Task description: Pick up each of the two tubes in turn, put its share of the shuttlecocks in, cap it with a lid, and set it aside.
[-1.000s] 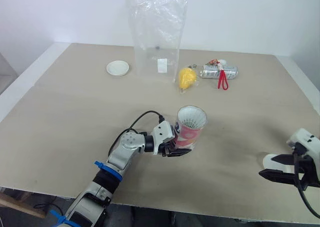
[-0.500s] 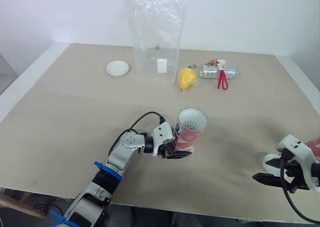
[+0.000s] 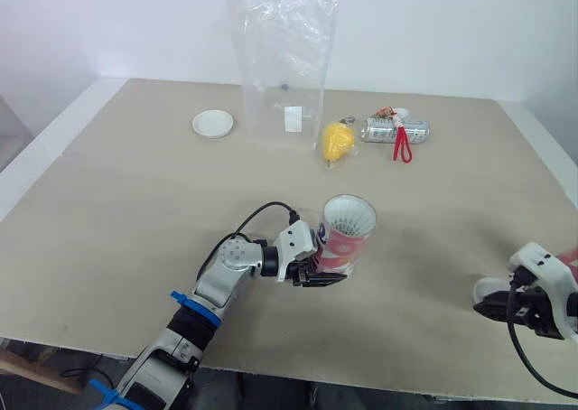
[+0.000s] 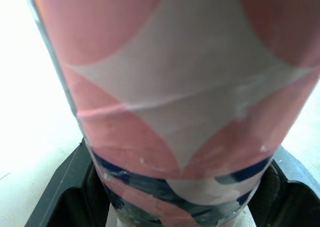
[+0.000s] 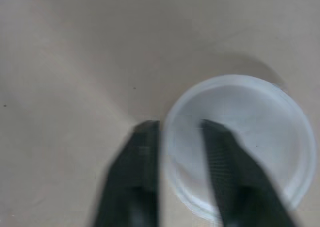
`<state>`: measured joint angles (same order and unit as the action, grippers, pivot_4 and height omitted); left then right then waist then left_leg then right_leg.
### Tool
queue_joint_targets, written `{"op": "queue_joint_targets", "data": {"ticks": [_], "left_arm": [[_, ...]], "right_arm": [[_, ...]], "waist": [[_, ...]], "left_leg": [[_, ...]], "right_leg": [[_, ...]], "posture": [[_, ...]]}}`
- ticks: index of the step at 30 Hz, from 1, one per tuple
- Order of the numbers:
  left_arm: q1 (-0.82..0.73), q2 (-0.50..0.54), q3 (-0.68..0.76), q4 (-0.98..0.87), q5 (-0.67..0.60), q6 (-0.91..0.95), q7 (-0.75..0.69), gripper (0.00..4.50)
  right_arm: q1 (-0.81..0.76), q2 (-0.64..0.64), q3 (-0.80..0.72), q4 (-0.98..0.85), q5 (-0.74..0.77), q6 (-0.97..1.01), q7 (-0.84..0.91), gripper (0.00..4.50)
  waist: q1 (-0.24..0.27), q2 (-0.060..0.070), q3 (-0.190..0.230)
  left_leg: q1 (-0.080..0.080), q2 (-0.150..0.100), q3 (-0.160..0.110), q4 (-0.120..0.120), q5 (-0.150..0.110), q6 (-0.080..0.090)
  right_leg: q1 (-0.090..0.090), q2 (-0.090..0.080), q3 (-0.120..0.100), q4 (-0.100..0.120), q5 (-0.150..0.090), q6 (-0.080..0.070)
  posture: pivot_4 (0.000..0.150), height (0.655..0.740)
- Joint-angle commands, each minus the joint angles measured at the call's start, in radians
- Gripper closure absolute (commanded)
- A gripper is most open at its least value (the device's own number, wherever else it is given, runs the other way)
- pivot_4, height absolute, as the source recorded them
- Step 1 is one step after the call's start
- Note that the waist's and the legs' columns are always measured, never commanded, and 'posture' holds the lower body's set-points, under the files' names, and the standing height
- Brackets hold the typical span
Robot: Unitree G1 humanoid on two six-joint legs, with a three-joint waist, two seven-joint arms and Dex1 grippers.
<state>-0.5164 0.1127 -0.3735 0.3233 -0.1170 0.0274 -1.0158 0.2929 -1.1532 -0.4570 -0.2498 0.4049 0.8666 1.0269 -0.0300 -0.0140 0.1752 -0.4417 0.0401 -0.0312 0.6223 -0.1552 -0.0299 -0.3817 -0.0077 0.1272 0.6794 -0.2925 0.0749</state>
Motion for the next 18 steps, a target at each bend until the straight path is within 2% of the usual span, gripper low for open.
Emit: {"op": "queue_joint_targets", "data": {"ticks": [1,10,18], "left_arm": [[-0.007,-0.003,-0.010,0.011,0.008,0.002,-0.004,1.53],[-0.018,0.003,-0.011,0.027,0.013,-0.003,-0.008,1.53],[-0.043,0.003,-0.010,0.078,0.020,-0.017,-0.011,1.53]], "right_arm": [[-0.009,-0.005,0.007,0.005,-0.011,-0.012,0.003,4.44],[-0.043,-0.010,0.023,0.014,-0.021,-0.082,0.026,4.44],[-0.202,-0.107,0.046,-0.066,-0.004,-0.233,0.154,4.44]], "waist": [[-0.001,-0.001,0.000],[-0.003,-0.002,0.000],[-0.005,0.000,-0.001]], "left_leg": [[0.000,0.000,0.000,0.000,0.000,0.000],[0.001,0.000,0.000,0.001,0.000,0.000],[0.001,-0.001,0.001,0.001,0.000,0.000]], "right_leg": [[0.000,0.000,0.000,0.000,0.000,0.000],[0.001,0.000,0.000,0.000,-0.001,-0.003],[0.001,0.000,0.001,0.000,-0.001,-0.002]], "posture": [[0.150,0.7400],[0.150,0.7400],[0.150,0.7400]]}}
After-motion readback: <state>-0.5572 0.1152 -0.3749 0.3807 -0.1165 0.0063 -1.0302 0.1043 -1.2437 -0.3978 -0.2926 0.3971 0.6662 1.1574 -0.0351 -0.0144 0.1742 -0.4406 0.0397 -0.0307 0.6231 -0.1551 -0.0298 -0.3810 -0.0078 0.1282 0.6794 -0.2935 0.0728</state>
